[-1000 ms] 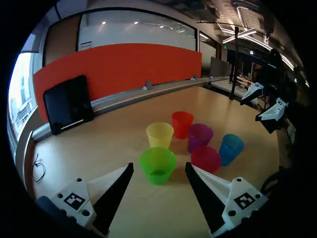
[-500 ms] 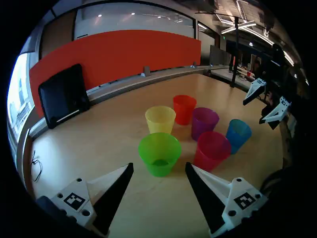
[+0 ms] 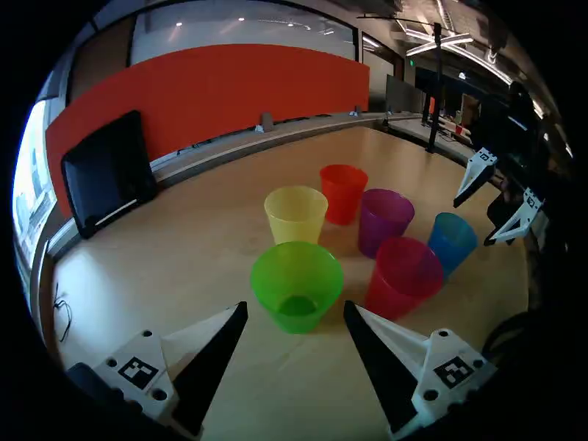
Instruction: Pour water
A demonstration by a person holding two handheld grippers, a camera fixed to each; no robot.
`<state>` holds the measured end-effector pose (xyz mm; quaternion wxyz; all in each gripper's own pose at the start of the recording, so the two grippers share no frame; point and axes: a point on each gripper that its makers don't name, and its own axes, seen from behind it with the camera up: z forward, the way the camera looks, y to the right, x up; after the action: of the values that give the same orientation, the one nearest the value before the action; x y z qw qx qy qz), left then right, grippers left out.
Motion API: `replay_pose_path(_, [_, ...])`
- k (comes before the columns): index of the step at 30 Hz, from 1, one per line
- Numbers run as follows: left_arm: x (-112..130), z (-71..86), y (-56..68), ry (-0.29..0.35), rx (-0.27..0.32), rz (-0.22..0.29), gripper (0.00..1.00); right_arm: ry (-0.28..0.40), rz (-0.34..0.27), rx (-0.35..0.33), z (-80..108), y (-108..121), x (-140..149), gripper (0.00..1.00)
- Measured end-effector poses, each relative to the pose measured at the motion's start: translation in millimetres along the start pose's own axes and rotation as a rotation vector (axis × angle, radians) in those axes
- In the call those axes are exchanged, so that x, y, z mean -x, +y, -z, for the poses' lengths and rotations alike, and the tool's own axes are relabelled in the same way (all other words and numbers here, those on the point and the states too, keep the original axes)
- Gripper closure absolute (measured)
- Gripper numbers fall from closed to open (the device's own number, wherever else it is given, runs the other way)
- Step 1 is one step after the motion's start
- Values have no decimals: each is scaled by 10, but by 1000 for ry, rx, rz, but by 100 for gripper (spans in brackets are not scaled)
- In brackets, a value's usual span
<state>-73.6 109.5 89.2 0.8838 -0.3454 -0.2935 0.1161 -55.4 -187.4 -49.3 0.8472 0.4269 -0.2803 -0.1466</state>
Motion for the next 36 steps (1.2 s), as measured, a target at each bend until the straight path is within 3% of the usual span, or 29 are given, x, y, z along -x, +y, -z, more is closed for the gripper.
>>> replay_pose_path(17, [-121,-241,-2,6,24,0,3,-17,-3,-12,-155,-19,45,0])
replay_pose_path(22, [-97,-265,-19,2,14,-8,3,-18,-1,-14,-179,-18,50,0])
replay_pose_path(28, [-92,-282,-65,8,-14,-11,14,-20,3,-17,-202,-35,47,0])
replay_pose_path(36, [-116,-227,-118,19,-27,5,14,-25,13,-15,-236,-34,50,0])
